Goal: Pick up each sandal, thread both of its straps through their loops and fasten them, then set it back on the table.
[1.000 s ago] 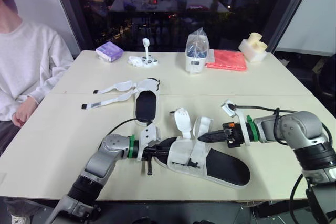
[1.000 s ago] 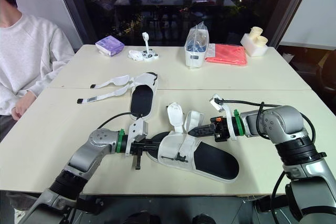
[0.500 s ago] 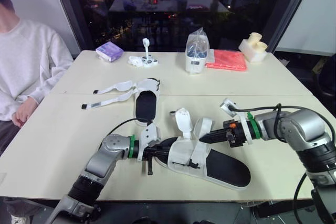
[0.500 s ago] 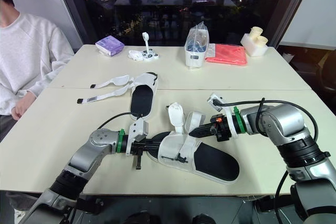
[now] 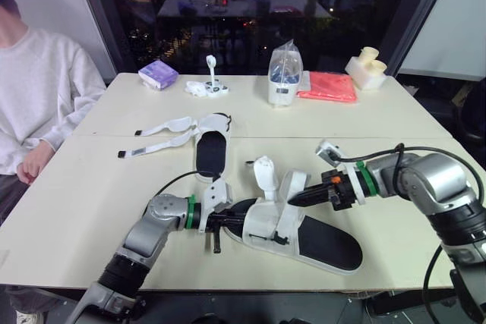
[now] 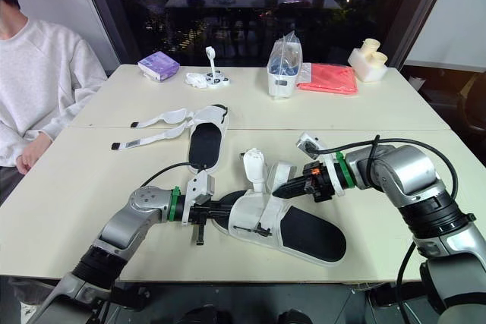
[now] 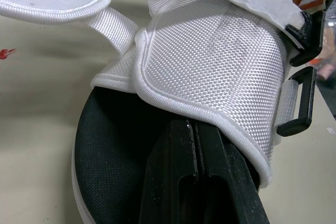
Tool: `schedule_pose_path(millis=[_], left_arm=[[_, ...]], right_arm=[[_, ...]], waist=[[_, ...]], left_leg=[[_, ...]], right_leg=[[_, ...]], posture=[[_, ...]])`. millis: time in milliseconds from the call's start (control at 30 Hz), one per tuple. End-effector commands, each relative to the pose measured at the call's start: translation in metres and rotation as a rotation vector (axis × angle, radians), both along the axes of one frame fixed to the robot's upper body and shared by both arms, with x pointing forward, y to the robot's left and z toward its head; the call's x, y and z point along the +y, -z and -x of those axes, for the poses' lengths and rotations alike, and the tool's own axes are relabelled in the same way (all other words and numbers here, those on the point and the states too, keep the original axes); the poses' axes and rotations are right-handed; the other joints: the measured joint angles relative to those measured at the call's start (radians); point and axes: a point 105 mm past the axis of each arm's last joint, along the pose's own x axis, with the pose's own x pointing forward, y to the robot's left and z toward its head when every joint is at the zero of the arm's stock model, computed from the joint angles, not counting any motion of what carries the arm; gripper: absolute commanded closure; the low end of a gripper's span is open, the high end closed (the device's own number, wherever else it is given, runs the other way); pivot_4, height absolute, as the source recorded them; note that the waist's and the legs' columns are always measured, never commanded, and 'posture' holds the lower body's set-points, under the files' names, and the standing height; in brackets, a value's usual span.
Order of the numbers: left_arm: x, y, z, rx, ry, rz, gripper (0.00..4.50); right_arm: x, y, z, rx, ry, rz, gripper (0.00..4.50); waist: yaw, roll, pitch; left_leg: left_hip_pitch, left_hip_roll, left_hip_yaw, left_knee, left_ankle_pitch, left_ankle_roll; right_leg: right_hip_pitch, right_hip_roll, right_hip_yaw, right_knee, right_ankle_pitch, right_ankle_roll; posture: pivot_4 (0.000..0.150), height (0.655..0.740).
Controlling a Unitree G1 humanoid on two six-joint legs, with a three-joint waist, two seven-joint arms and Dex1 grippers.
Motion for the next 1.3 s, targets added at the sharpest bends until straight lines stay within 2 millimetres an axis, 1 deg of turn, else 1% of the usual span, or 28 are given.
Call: schedule_pose_path(millis=[33,267,300,367,400,433,467,500,567,600,633,700,767,833,900,1000,1033,1167,1233,1300], left_arm=[[-0.004,-0.004,0.002,-0.018,0.015,0.005,4.5],[-0.004,-0.004,0.002,-0.018,0.012,0.009,4.5],[-0.004,-0.004,0.002,-0.017,0.012,0.01,4.5],[-0.004,-0.004,0.003,-0.016,0.013,0.01,4.5],[-0.005,-0.003,0.003,-0.015,0.013,0.011,4.5],[-0.005,-0.003,0.004,-0.014,0.013,0.011,4.5],[-0.005,-0.003,0.004,-0.013,0.013,0.011,4.5],[-0.005,-0.003,0.004,-0.012,0.013,0.012,4.5],[-0.005,-0.003,0.005,-0.01,0.015,0.011,4.5],[-0.005,-0.003,0.005,-0.01,0.015,0.011,4.5],[-0.005,-0.003,0.005,-0.01,0.015,0.011,4.5],[-0.005,-0.002,0.005,-0.01,0.014,0.011,4.5],[-0.005,-0.002,0.004,-0.01,0.014,0.011,4.5],[-0.006,-0.002,0.003,-0.011,0.015,0.012,4.5],[-0.007,-0.002,0.003,-0.011,0.018,0.012,4.5],[-0.008,-0.002,0.003,-0.012,0.024,0.012,4.5],[-0.008,-0.002,0.003,-0.012,0.025,0.012,4.5],[-0.009,-0.003,0.003,-0.012,0.03,0.013,4.5],[-0.01,-0.003,0.002,-0.012,0.031,0.014,4.5],[-0.01,-0.004,0.002,-0.012,0.03,0.015,4.5]], right_arm=[[0.012,-0.006,0.009,-0.044,-0.094,0.01,4.43],[0.021,0.009,0.025,-0.021,-0.174,0.046,4.43],[0.021,0.011,0.028,-0.019,-0.182,0.049,4.2],[0.021,0.013,0.034,-0.017,-0.195,0.051,3.59],[0.02,0.013,0.038,-0.015,-0.198,0.051,3.16],[0.019,0.013,0.041,-0.015,-0.2,0.05,2.62],[0.017,0.011,0.045,-0.017,-0.2,0.048,2.18],[0.015,0.009,0.049,-0.02,-0.2,0.047,1.62],[0.008,0.003,0.06,-0.028,-0.196,0.053,0.69],[0.005,0.001,0.066,-0.03,-0.194,0.056,0.14],[0.003,-0.001,0.069,-0.031,-0.192,0.058,0.06],[-0.003,-0.006,0.082,-0.022,-0.172,0.052,0.06],[-0.008,-0.006,0.092,-0.001,-0.133,0.043,0.06],[-0.009,0.0,0.098,0.032,-0.077,0.018,0.06],[-0.008,0.011,0.103,0.06,-0.024,0.001,0.06],[-0.001,0.028,0.109,0.101,0.036,-0.035,0.06],[0.002,0.034,0.108,0.101,0.059,-0.041,0.06],[0.008,0.053,0.095,0.099,0.186,-0.065,0.06],[0.012,0.057,0.088,0.102,0.232,-0.098,0.06],[0.018,0.056,0.083,0.102,0.257,-0.134,0.06]], waist=[[0.0,0.0,0.0],[0.001,0.0,0.0],[0.001,0.0,0.0],[0.001,0.0,0.0],[0.001,0.0,0.0],[0.001,0.0,0.0],[0.002,0.0,0.0],[0.002,0.0,0.0],[0.005,0.0,0.0],[0.004,0.0,0.0],[0.003,0.0,0.0],[0.004,0.0,0.0],[0.003,0.0,0.0],[0.003,0.0,0.0],[0.004,-0.001,0.0],[0.004,0.0,0.0],[0.004,0.0,0.0],[0.004,0.0,0.0],[0.004,0.0,0.0],[0.002,0.0,0.0]], left_leg=[[0.0,0.0,0.0,0.0,0.0,0.0],[0.0,0.0,0.0,0.0,0.0,0.0],[0.0,0.0,0.0,0.0,0.0,0.0],[0.0,0.0,0.0,0.0,0.0,0.0],[0.0,0.0,0.0,0.0,0.0,0.0],[0.0,0.0,0.0,0.0,0.0,0.0],[0.0,0.0,0.0,0.0,0.0,0.0],[0.0,0.0,0.0,0.0,0.0,0.0],[0.0,0.0,0.0,0.0,0.0,0.0],[0.0,0.0,-0.001,0.0,0.0,0.0],[0.0,0.0,-0.001,0.0,0.0,0.0],[0.0,0.0,-0.001,0.0,0.0,0.0],[0.0,0.0,-0.002,0.0,0.0,0.0],[0.0,0.0,-0.002,-0.001,0.0,0.0],[0.0,0.0,-0.002,0.0,0.0,0.0],[0.0,0.0,-0.003,-0.001,-0.001,0.0],[0.0,0.0,-0.003,-0.001,-0.001,0.0],[0.0,0.0,-0.003,-0.001,-0.001,0.0],[0.0,-0.001,-0.003,-0.001,0.0,0.0],[0.0,-0.001,-0.003,-0.001,0.0,0.0]], right_leg=[[0.0,0.0,0.0,0.0,0.0,0.0],[0.0,0.0,0.0,0.0,0.0,0.0],[0.0,0.0,0.0,0.0,0.0,0.0],[0.0,-0.001,0.0,0.0,0.0,0.0],[0.0,-0.001,0.0,0.0,0.0,0.0],[0.0,-0.001,0.0,0.0,0.0,0.0],[0.0,-0.001,0.0,0.0,0.0,0.0],[0.0,-0.001,0.0,0.0,0.0,0.0],[0.0,-0.001,0.0,-0.001,0.0,0.0],[0.001,-0.002,-0.001,-0.001,0.0,0.0],[0.001,-0.002,-0.001,-0.001,0.0,0.0],[0.001,-0.002,0.0,-0.002,0.0,0.0],[0.001,-0.002,-0.001,-0.002,0.0,0.0],[0.002,-0.002,-0.001,-0.002,0.0,0.0],[0.002,-0.003,-0.001,-0.002,0.0,0.0],[0.002,-0.003,-0.001,-0.002,0.0,0.0],[0.002,-0.003,-0.001,-0.002,0.0,0.0],[0.002,-0.003,-0.001,-0.002,0.0,0.0],[0.002,-0.002,-0.001,-0.001,0.0,0.0],[0.002,-0.001,-0.001,-0.001,0.0,0.0]], posture=[[0.15,0.74],[0.15,0.74],[0.15,0.74],[0.15,0.74],[0.15,0.74],[0.15,0.74],[0.15,0.74],[0.15,0.74],[0.15,0.74],[0.15,0.74],[0.15,0.74],[0.15,0.74],[0.15,0.74],[0.15,0.74],[0.15,0.74],[0.15,0.74],[0.15,0.74],[0.15,0.74],[0.15,0.74],[0.15,0.74]])
